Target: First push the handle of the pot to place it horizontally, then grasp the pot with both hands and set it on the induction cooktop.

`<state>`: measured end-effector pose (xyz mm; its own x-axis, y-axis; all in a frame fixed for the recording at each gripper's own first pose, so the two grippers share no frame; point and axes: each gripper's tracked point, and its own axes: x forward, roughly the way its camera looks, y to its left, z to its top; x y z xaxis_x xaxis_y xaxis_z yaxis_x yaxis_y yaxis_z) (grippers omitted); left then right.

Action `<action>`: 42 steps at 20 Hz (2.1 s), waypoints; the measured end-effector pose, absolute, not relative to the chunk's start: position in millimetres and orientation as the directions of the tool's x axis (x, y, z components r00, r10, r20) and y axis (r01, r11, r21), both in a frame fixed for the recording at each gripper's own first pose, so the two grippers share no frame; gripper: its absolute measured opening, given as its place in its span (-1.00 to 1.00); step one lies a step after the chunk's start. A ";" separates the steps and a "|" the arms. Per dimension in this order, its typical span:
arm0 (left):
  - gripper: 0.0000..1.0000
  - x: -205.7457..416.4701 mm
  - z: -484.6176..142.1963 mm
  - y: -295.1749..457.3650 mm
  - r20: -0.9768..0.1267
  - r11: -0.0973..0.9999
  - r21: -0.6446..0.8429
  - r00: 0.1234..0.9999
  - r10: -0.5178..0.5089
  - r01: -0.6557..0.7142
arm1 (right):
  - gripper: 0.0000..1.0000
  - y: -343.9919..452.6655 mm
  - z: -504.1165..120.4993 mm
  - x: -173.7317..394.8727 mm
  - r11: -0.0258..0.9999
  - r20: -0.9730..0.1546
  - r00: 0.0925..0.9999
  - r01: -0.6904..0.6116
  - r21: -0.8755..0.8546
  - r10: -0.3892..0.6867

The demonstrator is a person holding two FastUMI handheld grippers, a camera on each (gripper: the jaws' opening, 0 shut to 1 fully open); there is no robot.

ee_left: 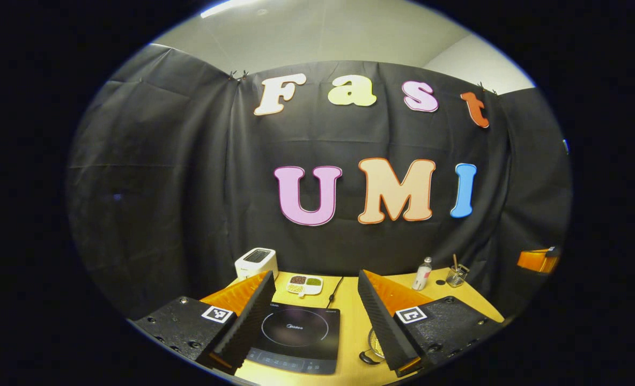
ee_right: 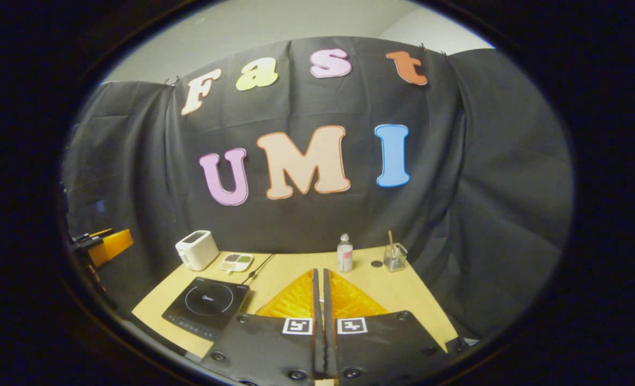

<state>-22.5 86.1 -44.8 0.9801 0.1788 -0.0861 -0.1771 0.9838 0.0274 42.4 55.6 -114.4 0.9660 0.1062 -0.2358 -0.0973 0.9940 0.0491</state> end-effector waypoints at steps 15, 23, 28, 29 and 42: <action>0.80 -22.9 -79.9 151.6 -0.155 0.980 0.060 0.968 0.196 -0.189 | -0.95 126.3 -325.4 -4.6 0.988 -0.729 0.668 -0.121 0.091 0.149; 0.89 -36.3 -100.8 188.9 -0.187 0.971 0.082 0.954 0.234 -0.223 | -0.94 165.0 -395.2 -23.8 0.982 -0.851 0.500 -0.168 0.087 0.161; 0.90 -45.7 -114.0 200.2 -0.212 0.971 0.056 0.947 0.240 -0.234 | -0.94 177.7 -428.6 -29.1 0.982 -0.909 0.400 -0.184 0.048 0.119; 0.90 -47.0 -116.6 200.4 -0.219 0.971 0.046 0.947 0.237 -0.233 | -0.94 179.5 -433.5 -30.2 0.982 -0.918 0.379 -0.183 0.047 0.114; 0.90 -68.3 -152.6 215.1 -0.284 0.964 -0.001 0.924 0.255 -0.266 | -0.95 211.6 -473.2 1.5 0.994 -0.934 0.345 -0.082 0.069 0.094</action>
